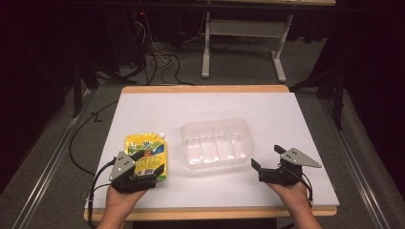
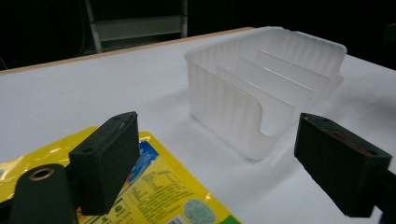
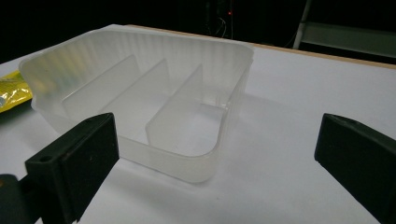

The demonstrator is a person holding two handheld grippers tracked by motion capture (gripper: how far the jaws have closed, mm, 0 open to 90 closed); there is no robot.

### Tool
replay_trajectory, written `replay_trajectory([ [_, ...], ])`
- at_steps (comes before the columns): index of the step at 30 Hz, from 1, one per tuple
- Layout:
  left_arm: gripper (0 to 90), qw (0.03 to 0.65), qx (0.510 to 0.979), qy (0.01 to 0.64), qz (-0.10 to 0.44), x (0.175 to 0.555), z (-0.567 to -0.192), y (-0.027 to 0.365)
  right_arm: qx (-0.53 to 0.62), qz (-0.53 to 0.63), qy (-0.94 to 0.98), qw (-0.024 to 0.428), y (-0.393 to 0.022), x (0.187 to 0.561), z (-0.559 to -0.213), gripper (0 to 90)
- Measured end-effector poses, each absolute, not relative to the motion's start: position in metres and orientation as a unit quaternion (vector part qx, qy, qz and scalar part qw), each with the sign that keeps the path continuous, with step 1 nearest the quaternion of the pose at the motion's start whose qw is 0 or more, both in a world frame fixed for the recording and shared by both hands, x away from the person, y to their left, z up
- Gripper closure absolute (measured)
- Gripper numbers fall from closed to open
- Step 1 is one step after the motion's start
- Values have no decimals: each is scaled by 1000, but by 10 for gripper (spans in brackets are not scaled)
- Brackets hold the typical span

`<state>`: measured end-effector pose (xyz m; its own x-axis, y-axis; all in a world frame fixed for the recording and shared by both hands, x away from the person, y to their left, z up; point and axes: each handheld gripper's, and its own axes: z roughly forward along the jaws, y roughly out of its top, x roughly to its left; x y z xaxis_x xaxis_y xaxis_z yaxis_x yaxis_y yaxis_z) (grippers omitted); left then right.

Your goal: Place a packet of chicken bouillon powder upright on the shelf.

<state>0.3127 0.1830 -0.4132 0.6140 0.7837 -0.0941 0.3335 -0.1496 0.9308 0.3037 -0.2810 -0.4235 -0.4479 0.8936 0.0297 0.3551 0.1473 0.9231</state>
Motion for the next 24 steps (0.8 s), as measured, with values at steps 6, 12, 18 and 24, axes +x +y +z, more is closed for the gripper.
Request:
replay_trajectory([
  [6, 153, 512, 733, 398, 205, 323, -422, 189, 448, 479, 700, 282, -283, 305, -425, 2],
  [12, 161, 510, 733, 390, 224, 320, -421, 191, 452, 478, 699, 282, -283, 306, -426, 2],
  [18, 165, 511, 728, 393, 232, 321, -421, 194, 452, 474, 699, 286, -283, 306, -426, 18],
  [24, 212, 516, 724, 392, 237, 321, -421, 196, 472, 468, 691, 284, -289, 309, -427, 330],
])
